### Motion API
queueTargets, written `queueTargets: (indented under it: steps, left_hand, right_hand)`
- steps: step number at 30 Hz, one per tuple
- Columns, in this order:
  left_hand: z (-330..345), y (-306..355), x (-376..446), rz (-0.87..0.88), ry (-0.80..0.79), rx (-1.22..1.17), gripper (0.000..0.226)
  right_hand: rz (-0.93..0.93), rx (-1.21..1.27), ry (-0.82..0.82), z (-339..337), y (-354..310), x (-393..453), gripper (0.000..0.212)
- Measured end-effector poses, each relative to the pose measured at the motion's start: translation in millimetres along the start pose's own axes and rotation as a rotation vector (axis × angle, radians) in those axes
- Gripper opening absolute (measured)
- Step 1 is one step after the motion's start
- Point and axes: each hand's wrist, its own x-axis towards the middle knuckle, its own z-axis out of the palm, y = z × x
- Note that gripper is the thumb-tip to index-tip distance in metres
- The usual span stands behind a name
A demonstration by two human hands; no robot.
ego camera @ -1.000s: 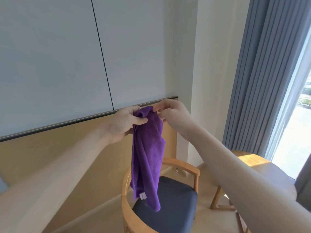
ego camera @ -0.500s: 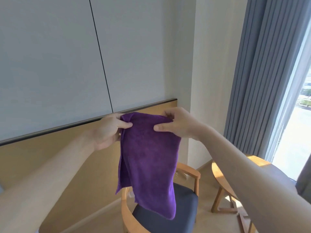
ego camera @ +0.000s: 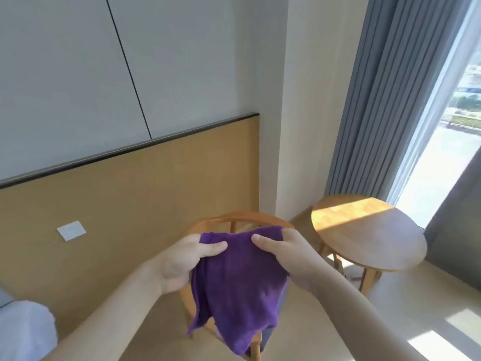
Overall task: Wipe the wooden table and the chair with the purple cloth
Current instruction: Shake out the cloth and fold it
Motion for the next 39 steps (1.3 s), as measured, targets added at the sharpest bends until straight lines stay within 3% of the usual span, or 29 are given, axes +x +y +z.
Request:
queueTargets:
  steps: [2,5,7,9,12,15,19,20,22,25,26,27,29,32,33,35,39]
  left_hand:
    - [3.0,-4.2,13.8,-0.03,-0.024,-0.075,0.029]
    - [17.7,-13.4,32.9,0.019,-0.105,-0.23,0.032]
    - [36.7,-34.3,40.4,-0.046,-0.166,-0.031,0.029]
    - [50.9,-56.2,51.8,-0.105,-0.113,0.225,0.025]
    - [76.0,-65.6,71.7,-0.137,-0.054,0.298,0.018]
    - [115.1,-55.2,88.1,-0.144,-0.075,0.298,0.023]
    - [175.5,-27.2,107.1,-0.104,-0.147,0.36,0.045]
    - [192.2,-20.7,111.6,-0.092,-0.173,0.38,0.053]
    - [231.6,-9.5,122.1,-0.064,-0.214,0.415,0.073]
    - [301.7,7.7,135.7,-0.031,-0.244,0.486,0.128]
    - [326.8,14.3,137.5,-0.008,-0.282,0.537,0.134]
    - [352.7,20.4,139.0,0.031,-0.336,0.606,0.127]
    - [403.4,33.1,140.8,0.191,-0.416,0.796,0.087]
    - [475.5,63.7,133.8,0.595,-0.294,1.076,0.026]
    - [496.8,80.0,129.1,0.702,-0.283,1.095,0.019]
    - [536.0,121.1,118.0,0.757,-0.41,0.996,0.011]
    - [604.1,188.8,101.4,0.792,-0.713,0.488,0.034]
  right_hand:
    - [0.077,0.118,0.074,-9.1,2.8,4.0,0.02]
    - [0.034,0.205,0.1,-33.3,9.0,4.7,0.031]
    - [0.129,0.067,0.054,-43.3,34.8,-7.9,0.04]
    - [0.274,-0.061,0.056,-47.2,72.7,-22.6,0.032]
    - [0.356,-0.078,0.279,-59.3,102.3,-35.7,0.019]
    - [0.345,-0.039,0.44,-89.0,98.6,-51.1,0.051]
    - [0.263,-0.131,0.4,-144.7,95.3,-89.9,0.117]
    - [0.245,-0.205,0.39,-160.0,96.2,-99.7,0.125]
    - [0.213,-0.417,0.419,-192.7,99.8,-119.4,0.118]
    - [0.124,-0.714,0.581,-246.6,103.4,-150.1,0.062]
    - [0.094,-0.754,0.635,-265.0,101.7,-162.4,0.044]
    - [0.063,-0.785,0.688,-284.7,99.4,-175.8,0.029]
    - [0.012,-0.838,0.784,-326.0,89.5,-203.8,0.009]
    - [-0.059,-0.738,0.888,-391.6,62.3,-258.7,0.01]
    - [-0.066,-0.685,0.923,-412.3,50.2,-279.3,0.011]
    - [-0.088,-0.563,0.984,-449.8,26.2,-320.8,0.011]
    - [-0.372,-0.126,1.083,-500.6,-12.9,-402.3,0.035]
